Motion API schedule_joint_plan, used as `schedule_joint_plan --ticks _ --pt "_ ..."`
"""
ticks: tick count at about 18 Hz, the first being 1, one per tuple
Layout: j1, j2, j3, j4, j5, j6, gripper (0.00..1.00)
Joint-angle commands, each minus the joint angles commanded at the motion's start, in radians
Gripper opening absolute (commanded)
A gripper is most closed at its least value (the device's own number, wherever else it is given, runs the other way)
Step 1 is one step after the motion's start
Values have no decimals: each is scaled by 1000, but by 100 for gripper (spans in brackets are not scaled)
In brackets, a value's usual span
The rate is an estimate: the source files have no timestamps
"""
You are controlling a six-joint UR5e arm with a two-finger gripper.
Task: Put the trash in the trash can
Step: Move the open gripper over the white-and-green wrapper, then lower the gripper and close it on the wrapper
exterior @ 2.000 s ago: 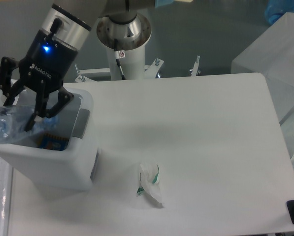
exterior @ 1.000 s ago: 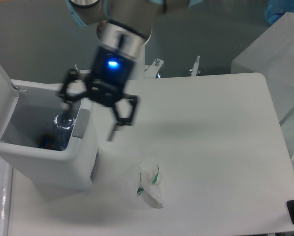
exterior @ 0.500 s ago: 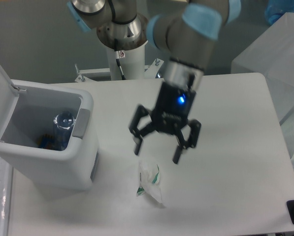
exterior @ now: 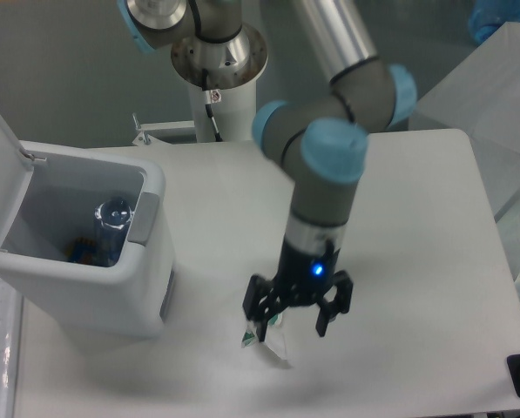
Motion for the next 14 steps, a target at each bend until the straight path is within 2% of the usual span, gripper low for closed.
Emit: schedule_joint_plan --ticks 3,5,7,8,10,14 --pt "-41 -19 -11 -12 115 3 100" --pt "-48 -17 -25 -14 137 3 100" --pt "-52 -9 -66 -15 155 11 100" --pt "-54 -6 -90 -14 166 12 98" --pt "-55 -2 -104 -11 171 15 86" --pt "-63 -5 -115 -11 213 20 85"
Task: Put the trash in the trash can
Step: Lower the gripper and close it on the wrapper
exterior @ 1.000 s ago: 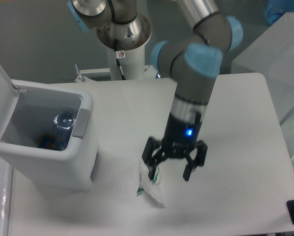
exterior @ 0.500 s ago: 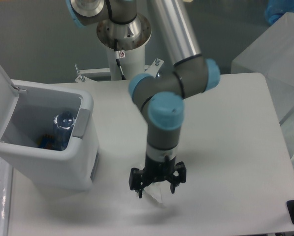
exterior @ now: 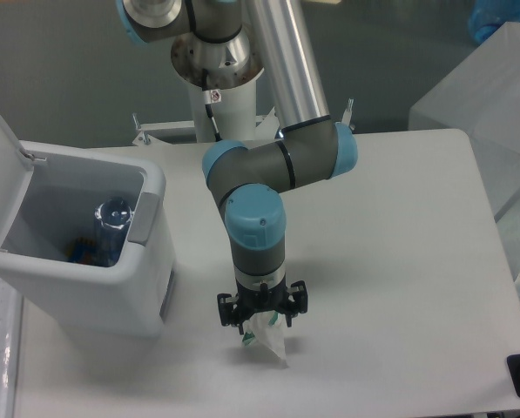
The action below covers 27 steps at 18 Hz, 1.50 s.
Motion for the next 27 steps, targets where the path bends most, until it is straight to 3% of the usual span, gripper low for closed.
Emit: schedule_joint_plan --ticks 6,8,10,14,19,25,27 --pt "-11 3 -17 0 6 2 84" --pt "-11 5 -20 0 31 12 80" --pt "-11 5 -20 8 42 12 64" --pt "-11 6 -5 11 40 31 4" --pt "-12 8 -8 9 35 158 0" --pt "-9 8 0 6 29 160 0" --pt "-2 8 32 8 6 160 0"
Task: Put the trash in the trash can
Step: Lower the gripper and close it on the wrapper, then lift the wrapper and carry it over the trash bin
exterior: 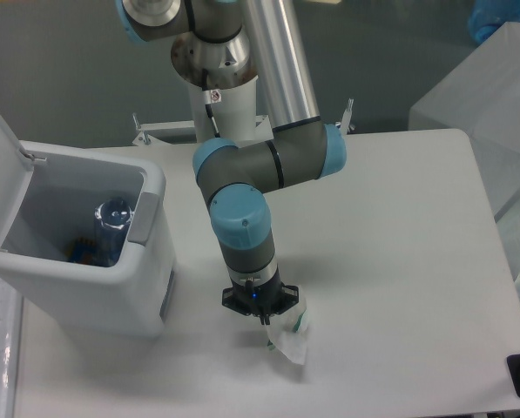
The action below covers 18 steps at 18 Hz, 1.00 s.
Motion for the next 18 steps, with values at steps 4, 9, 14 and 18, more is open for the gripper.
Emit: schedule_joint_plan --ticks 4,9,14,18 --pt "12 15 89 -2 -97 -29 0" --pt "54 107 112 -2 -221 -69 0" --pt "91 218 123 -2 -388 -101 0" --pt "84 297 138 -2 -462 -158 0"
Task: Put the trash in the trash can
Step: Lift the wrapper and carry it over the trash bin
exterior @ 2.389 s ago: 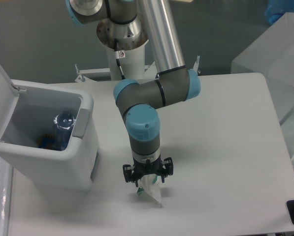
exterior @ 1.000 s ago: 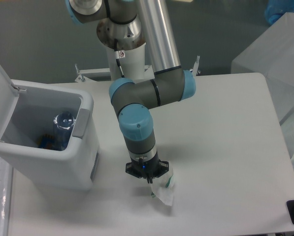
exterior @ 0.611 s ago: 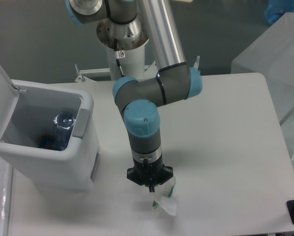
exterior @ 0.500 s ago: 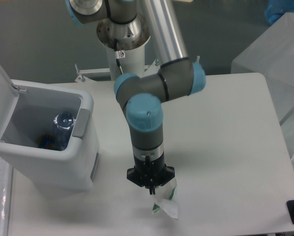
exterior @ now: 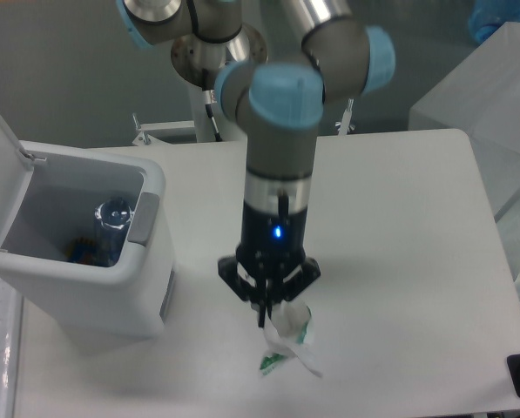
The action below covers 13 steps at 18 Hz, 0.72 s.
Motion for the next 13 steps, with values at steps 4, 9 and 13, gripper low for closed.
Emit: schedule_joint_plan --ticks 4,9,13 --pt "-12 95 -12 -8 -92 -35 0" --pt "-83 235 -101 -23 -160 -40 0" --pt "-136 327 -257 -9 -166 -17 0"
